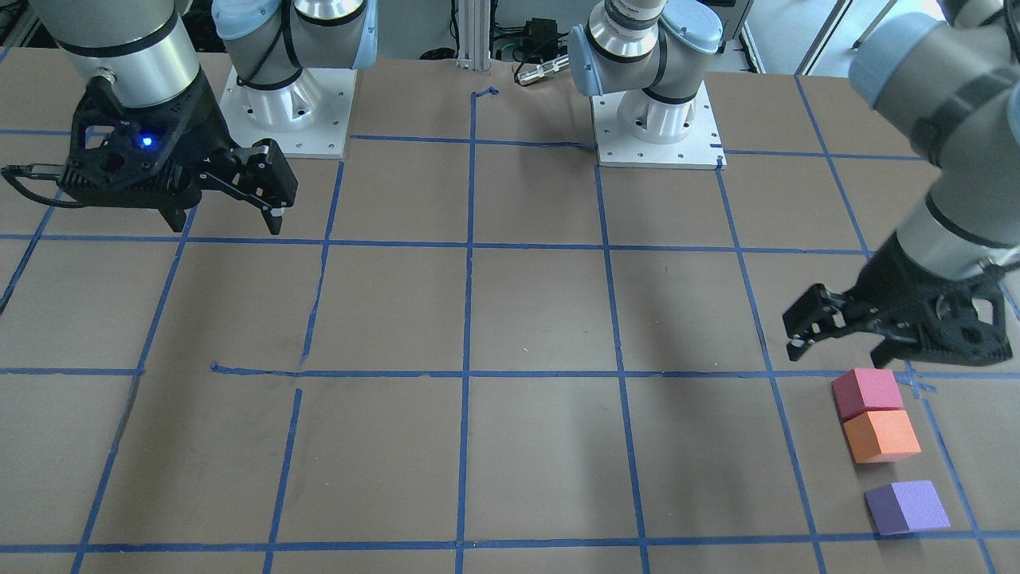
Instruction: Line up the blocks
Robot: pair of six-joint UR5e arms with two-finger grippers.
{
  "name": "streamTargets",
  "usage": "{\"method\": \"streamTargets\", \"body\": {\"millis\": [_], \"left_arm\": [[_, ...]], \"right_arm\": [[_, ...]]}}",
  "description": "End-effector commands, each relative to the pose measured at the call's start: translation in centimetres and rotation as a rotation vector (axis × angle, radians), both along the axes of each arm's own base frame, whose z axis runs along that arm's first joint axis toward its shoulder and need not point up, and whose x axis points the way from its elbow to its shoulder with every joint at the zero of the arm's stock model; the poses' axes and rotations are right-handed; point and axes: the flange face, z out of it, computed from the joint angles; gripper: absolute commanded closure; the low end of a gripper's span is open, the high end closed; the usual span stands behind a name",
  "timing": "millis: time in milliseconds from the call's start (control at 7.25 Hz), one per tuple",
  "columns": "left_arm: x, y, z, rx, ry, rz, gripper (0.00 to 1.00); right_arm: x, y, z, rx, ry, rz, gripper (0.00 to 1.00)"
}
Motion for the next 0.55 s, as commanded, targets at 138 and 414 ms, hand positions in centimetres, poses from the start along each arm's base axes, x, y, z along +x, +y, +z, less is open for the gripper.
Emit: {"method": "streamTargets", "body": {"millis": [138,414], "left_arm": [[-4.8,5.2,3.9,-0.005,-0.042,0.010,0.00],[-1.6,5.7,4.5,0.013,-0.063,0.068,0.00]], "right_arm": [[0.4,0.9,0.0,0.041,-0.050,-0.005,0.00],[0.3,0.8,0.0,0.038,-0.044,-0.010,0.00]]}}
